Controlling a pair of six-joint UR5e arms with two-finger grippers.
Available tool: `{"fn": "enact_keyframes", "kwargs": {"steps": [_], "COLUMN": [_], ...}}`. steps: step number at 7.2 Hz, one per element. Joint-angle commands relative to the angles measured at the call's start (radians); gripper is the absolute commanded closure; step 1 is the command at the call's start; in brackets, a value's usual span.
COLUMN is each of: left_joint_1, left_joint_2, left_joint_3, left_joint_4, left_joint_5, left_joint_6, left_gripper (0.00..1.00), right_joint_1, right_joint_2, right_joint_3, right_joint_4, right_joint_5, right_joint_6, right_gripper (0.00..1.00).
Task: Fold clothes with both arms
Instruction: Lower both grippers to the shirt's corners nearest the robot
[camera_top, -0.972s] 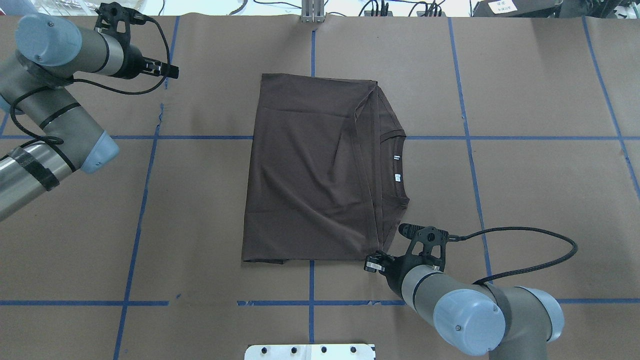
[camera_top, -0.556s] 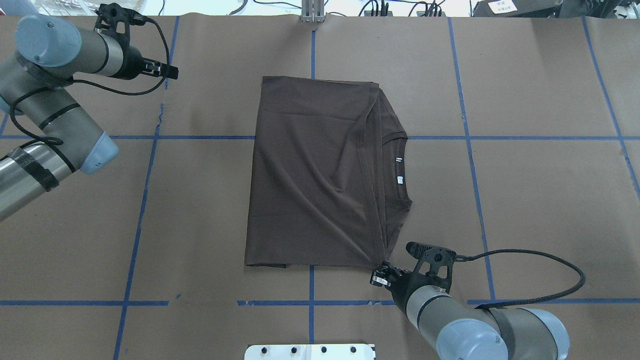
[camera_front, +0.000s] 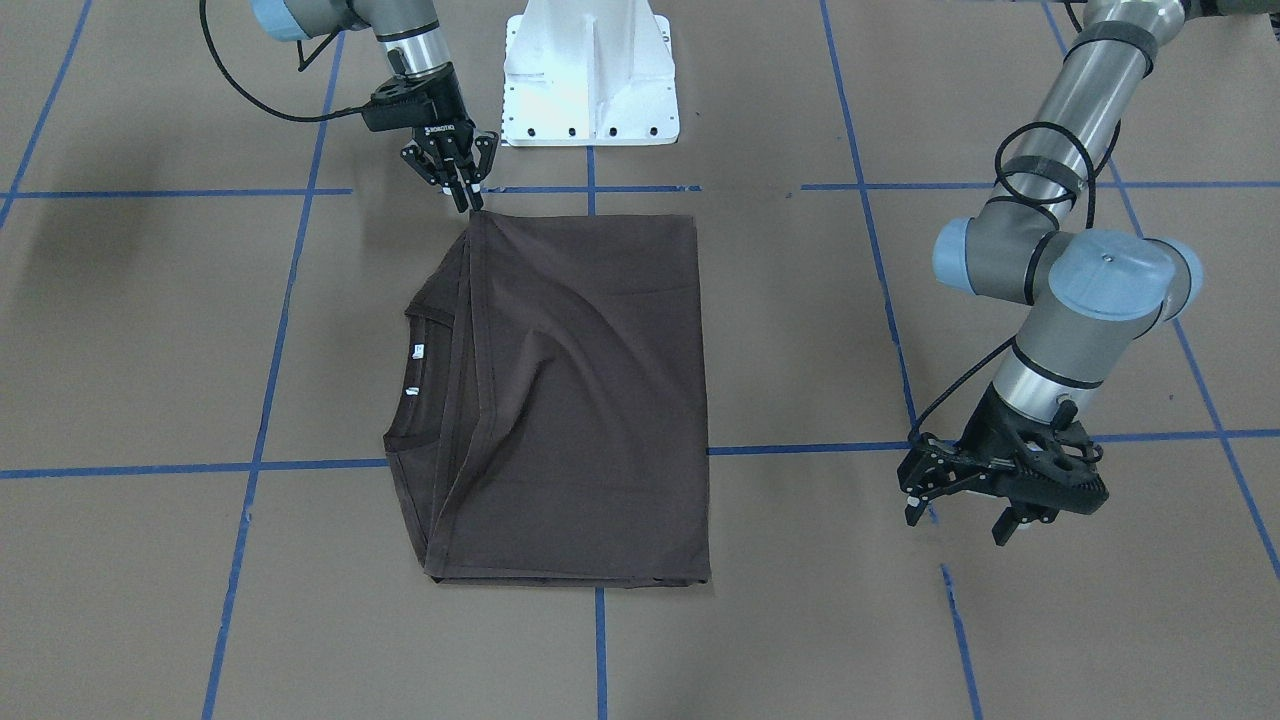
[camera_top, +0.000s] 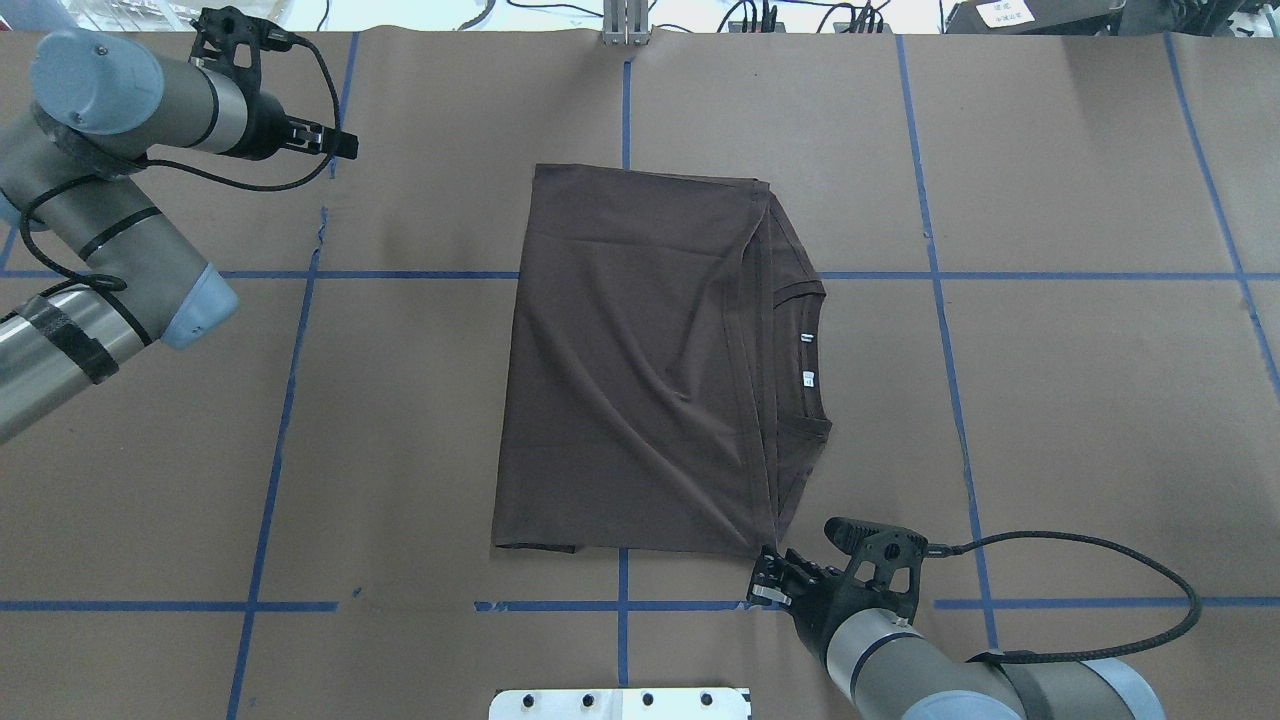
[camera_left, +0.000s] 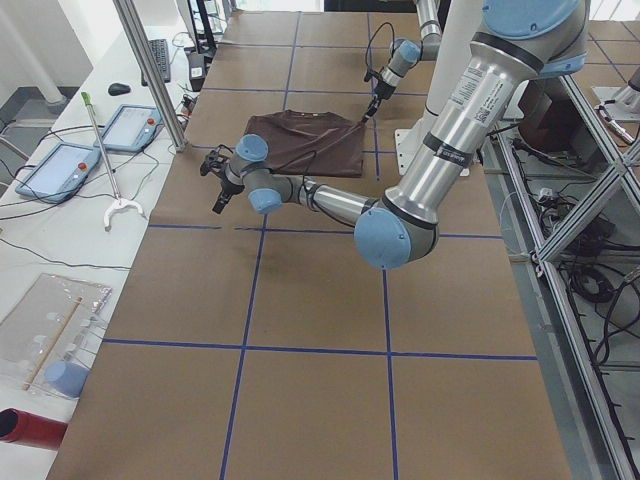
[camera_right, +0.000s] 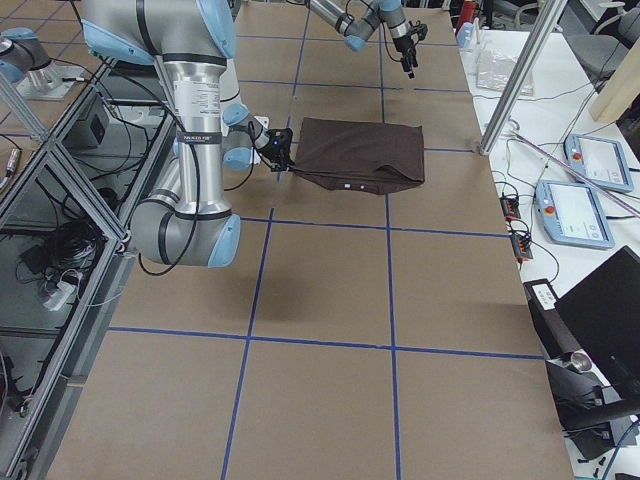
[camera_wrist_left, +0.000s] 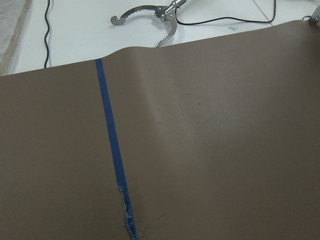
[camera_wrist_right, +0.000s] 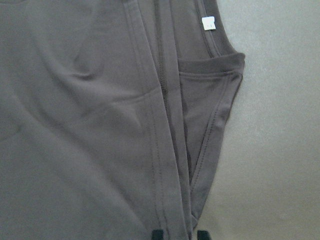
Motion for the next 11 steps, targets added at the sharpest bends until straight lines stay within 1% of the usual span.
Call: {"fn": "enact_keyframes", "kwargs": {"steps": [1, 2, 3, 4, 5, 6, 7, 8, 9, 10, 11], "left_joint_1": [0.01, 0.058, 0.127, 0.201, 0.318, 0.414, 0.526, 0.622, 0.698, 0.73, 0.74], "left_joint_2": [0.0, 0.017, 0.062, 0.116, 0.186, 0.251, 0.29, 0.294, 0.296, 0.296, 0.299], "left_joint_3": [-0.047, -0.127, -0.232, -0.334, -0.45, -0.545, -0.599, -0.605, -0.6, -0.597, -0.589], "left_joint_4": [0.001, 0.016, 0.027, 0.027, 0.027, 0.027, 0.027, 0.027, 0.027, 0.025, 0.027], "left_joint_5": [-0.049, -0.064, -0.058, -0.022, 0.057, 0.114, 0.217, 0.327, 0.418, 0.452, 0.462], "left_joint_6": [-0.084, -0.181, -0.274, -0.401, -0.541, -0.656, -0.823, -0.972, -1.075, -1.122, -1.139], "left_gripper": [0.0, 0.0, 0.0, 0.0, 0.0, 0.02, 0.24, 0.38, 0.4, 0.41, 0.41], "right_joint_1": [0.023, 0.099, 0.15, 0.169, 0.189, 0.219, 0.229, 0.232, 0.235, 0.237, 0.24], "right_joint_2": [-0.073, -0.077, -0.084, -0.104, -0.148, -0.147, -0.143, -0.143, -0.143, -0.144, -0.144], "right_joint_3": [0.115, 0.118, 0.124, 0.135, 0.135, 0.136, 0.135, 0.135, 0.135, 0.135, 0.135], "right_joint_4": [0.0, 0.004, 0.017, 0.077, 0.158, 0.158, 0.158, 0.158, 0.158, 0.158, 0.158], "right_joint_5": [0.043, 0.133, 0.192, 0.215, 0.253, 0.276, 0.278, 0.278, 0.278, 0.278, 0.278], "right_joint_6": [-0.054, -0.064, -0.066, -0.066, -0.066, -0.066, -0.066, -0.066, -0.066, -0.066, -0.066], "right_gripper": [0.0, 0.0, 0.0, 0.0, 0.0, 0.0, 0.0, 0.0, 0.0, 0.0, 0.0]}}
